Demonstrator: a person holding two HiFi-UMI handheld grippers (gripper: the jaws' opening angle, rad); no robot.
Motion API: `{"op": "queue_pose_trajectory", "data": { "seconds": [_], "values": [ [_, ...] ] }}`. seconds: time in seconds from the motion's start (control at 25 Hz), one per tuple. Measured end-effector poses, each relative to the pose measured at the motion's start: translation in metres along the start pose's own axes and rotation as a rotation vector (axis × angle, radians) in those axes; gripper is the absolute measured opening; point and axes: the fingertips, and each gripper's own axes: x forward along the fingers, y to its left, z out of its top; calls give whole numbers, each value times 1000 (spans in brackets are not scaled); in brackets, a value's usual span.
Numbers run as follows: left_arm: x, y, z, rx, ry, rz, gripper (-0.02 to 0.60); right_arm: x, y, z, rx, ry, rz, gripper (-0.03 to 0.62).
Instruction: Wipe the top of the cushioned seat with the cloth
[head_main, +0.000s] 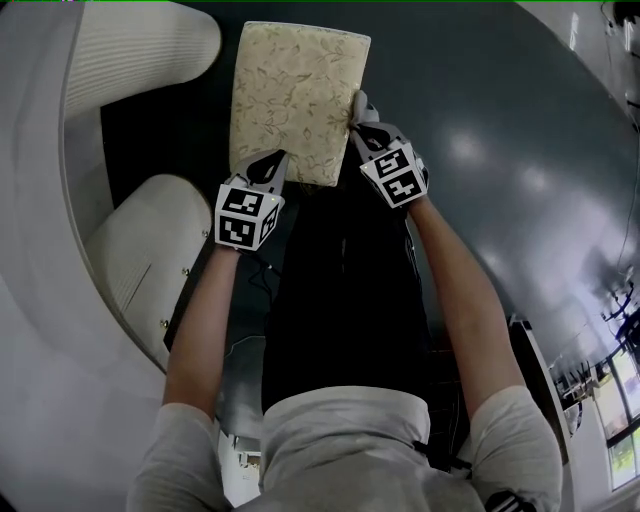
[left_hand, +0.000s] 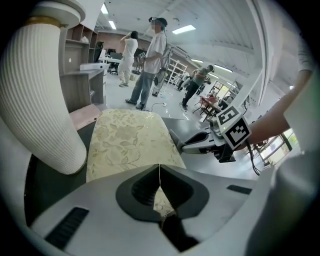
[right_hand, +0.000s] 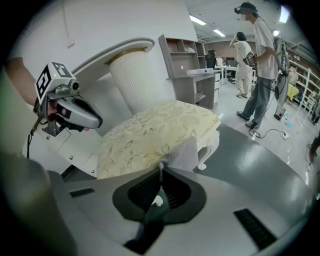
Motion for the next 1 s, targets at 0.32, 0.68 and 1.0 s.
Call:
{"op": "queue_pose_trajectory", "data": {
  "seconds": [0.32, 0.68, 1.0],
  "values": [
    [-14, -13, -34, -95, -16, 54, 15, -4, 45, -24, -110, 71, 84, 21],
    [-31, -39, -102, -270, -47, 160, 15, -5, 57, -33, -230, 90, 138, 21],
    [-48, -54, -123, -376, -130, 254, 15, -8, 78, -51, -318, 121, 197, 21]
  ]
}}
